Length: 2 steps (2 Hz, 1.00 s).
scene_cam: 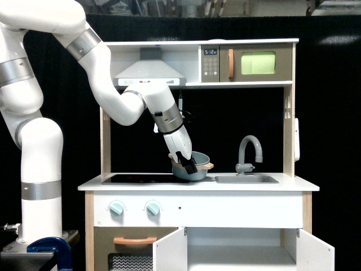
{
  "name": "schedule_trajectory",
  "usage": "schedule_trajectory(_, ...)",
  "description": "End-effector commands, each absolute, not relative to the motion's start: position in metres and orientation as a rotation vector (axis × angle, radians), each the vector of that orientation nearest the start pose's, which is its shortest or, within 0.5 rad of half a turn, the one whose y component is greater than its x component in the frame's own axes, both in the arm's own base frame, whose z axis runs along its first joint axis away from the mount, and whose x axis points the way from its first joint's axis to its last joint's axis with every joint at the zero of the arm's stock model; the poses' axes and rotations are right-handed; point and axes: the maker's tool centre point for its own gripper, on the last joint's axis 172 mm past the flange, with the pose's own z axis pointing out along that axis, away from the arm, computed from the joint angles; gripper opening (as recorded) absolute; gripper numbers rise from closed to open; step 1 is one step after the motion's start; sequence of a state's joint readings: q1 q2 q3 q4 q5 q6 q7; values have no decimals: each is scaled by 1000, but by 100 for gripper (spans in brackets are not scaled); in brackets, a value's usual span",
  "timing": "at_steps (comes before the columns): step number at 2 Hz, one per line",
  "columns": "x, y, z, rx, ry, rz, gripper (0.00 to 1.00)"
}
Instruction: Put the bowl inside the kitchen cabinet
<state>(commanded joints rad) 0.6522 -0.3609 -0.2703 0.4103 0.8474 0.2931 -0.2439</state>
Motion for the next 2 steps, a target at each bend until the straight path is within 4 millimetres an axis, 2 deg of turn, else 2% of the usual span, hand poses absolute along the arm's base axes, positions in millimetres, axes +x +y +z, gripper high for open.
schedule_trajectory(1, 392, 161, 168, -2561, 189, -470, 0)
schedule_trajectory(2, 388, 59, 176, -2561, 189, -470, 0)
